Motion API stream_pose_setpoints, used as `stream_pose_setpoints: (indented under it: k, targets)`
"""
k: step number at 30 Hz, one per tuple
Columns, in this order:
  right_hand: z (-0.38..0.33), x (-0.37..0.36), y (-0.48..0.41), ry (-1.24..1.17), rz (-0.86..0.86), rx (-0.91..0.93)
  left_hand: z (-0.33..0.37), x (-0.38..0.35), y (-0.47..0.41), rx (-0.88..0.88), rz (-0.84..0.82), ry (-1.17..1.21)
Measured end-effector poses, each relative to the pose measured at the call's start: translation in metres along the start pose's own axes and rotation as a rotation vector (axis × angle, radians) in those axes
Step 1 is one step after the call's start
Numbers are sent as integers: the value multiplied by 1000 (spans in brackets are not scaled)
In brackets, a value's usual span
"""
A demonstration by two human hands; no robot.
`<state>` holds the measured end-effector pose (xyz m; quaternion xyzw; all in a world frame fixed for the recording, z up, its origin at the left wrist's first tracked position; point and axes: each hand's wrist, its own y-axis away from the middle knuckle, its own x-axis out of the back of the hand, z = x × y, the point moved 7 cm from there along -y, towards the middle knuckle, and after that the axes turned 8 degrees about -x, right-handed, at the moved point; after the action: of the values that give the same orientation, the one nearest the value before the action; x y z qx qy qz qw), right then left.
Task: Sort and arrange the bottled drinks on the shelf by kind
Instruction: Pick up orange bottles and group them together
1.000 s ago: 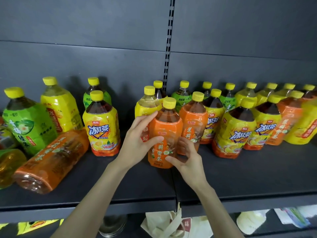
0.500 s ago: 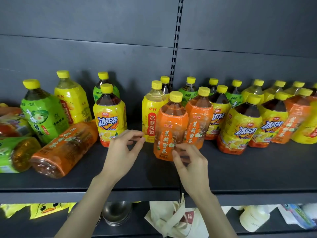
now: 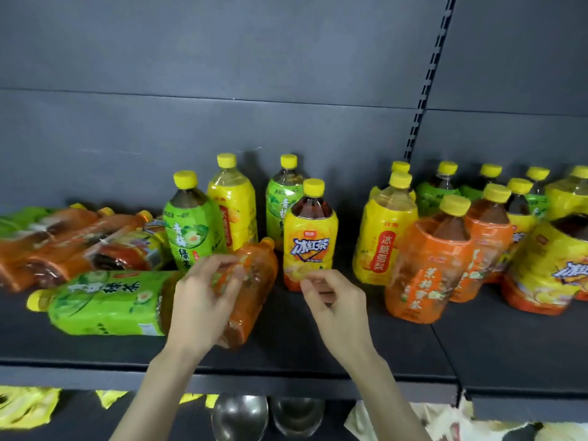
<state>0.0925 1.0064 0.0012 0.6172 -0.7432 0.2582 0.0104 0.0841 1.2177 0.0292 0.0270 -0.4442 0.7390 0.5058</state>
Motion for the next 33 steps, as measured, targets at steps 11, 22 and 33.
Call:
stream_pose_setpoints:
  k: [11, 22, 33]
  targets:
    - [37, -87, -7, -17, -46, -447, -69, -28, -4, 304, -367, 161]
    - [37, -105, -17, -211, -184, -509, -88, -45, 7, 380, -389, 374]
    - [4, -67, -25, -251, -113, -225, -66, -45, 16, 185, -292, 674]
